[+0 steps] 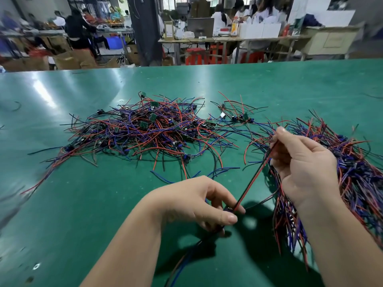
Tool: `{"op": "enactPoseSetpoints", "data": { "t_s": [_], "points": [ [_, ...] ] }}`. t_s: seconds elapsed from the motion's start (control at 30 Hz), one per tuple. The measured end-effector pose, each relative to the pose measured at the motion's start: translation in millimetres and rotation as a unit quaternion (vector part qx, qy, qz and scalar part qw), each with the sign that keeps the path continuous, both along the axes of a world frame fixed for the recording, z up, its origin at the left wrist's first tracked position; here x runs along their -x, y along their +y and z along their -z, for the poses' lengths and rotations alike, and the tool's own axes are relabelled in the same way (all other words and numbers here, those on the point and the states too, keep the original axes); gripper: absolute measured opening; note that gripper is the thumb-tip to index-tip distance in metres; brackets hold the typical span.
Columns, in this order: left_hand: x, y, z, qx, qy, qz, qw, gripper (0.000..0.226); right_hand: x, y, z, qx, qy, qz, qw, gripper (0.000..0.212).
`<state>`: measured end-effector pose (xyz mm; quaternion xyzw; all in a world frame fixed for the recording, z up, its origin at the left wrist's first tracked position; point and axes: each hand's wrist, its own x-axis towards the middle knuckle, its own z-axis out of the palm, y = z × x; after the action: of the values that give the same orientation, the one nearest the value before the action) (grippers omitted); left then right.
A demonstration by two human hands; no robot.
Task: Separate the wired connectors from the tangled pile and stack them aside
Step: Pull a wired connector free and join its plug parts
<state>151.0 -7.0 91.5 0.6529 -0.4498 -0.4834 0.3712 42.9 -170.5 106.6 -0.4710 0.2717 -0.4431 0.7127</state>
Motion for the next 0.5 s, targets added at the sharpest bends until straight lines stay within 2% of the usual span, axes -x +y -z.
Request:
{"op": "enactPoseSetpoints", "data": {
  "t_s": [0.1,0.17,0.27,0.33,0.4,0.5],
  "points": [
    [1,0,-1,0.062,0.016,-0.009,0.998,0.015,1,-5,0,-0.019,-0.014,-0.01,1.0,0.024],
    [1,-2,-3,0.129,0.079,-0.051,0.987,0.015,1,-9,0,-0.051,-0.022,-0.04,0.998,0.03],
    [1,-5,-8,0.256,0.225,-0.123,0.932,0.024,-2,-4,2,-0.052,0.025,-0.123,0.991,0.013],
    [3,-8,-10,0.329,0.264,-0.179,0.889,0.035,-3,5,5,-0.022,0.075,-0.216,0.973,0.017],
    [5,-13,-9,0.382,0.24,-0.242,0.859,0.034,-2,13,5,-0.01,0.088,-0.299,0.95,0.023],
    [10,-19,-6,0.412,0.126,-0.31,0.847,0.029,-1,20,2,-0.039,0.022,-0.344,0.938,0.027]
  ]
}}
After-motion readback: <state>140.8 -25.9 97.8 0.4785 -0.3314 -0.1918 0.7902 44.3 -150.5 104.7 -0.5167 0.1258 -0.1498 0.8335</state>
